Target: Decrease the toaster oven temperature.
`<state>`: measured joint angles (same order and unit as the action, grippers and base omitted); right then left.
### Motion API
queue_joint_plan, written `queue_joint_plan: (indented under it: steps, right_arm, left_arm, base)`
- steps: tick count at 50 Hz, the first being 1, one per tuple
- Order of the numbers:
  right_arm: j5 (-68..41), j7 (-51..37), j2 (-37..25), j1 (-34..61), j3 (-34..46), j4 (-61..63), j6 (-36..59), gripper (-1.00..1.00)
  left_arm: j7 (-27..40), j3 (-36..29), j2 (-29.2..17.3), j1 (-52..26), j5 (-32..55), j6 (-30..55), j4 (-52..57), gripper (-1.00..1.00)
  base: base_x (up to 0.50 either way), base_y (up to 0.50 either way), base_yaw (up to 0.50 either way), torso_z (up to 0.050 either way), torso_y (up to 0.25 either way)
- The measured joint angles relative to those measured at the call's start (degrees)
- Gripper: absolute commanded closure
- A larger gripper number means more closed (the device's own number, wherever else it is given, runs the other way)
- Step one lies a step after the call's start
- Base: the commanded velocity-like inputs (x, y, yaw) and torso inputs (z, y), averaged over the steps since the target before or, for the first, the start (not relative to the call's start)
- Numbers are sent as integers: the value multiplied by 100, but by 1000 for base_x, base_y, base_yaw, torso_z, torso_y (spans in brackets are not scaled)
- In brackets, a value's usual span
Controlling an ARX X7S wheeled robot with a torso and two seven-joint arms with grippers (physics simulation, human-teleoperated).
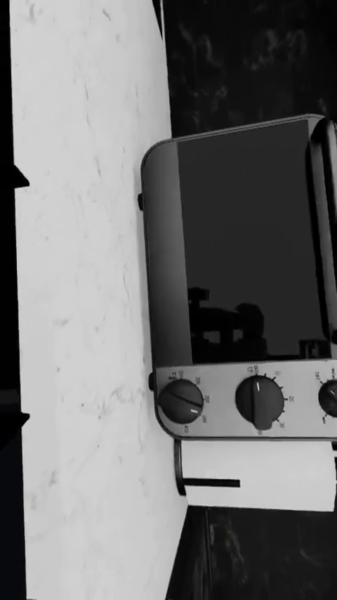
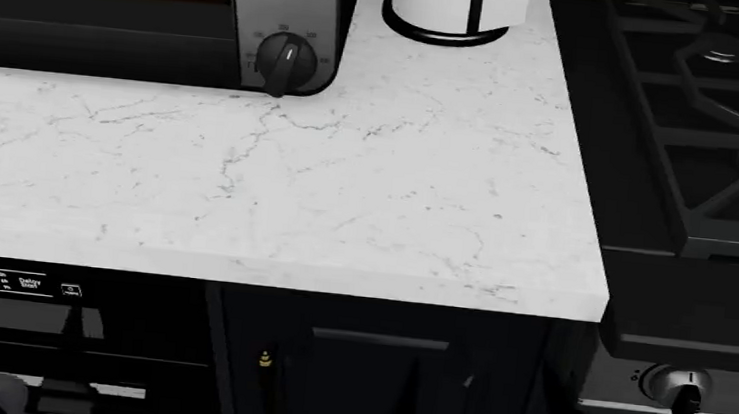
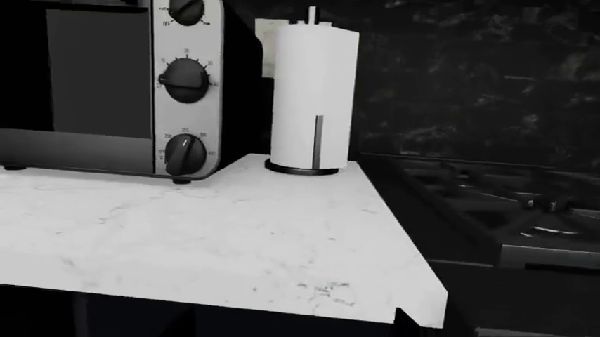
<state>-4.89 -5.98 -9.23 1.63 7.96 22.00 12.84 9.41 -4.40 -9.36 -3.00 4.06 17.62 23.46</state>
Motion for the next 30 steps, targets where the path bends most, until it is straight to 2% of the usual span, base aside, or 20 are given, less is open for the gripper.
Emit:
queue_joint_plan:
  steps: [12, 30]
  right_arm:
    - [-6, 1, -154, 275, 75, 539, 473, -100]
    - [-129, 27, -300, 698, 150, 1067, 1104, -100]
  left_arm:
    - [9, 8, -224, -400, -8, 630, 557, -100]
    - [-127, 355, -573, -823, 457, 2260, 1969, -100]
  base:
    - [0, 0, 0, 0, 0]
    - [0, 0, 0, 0, 0]
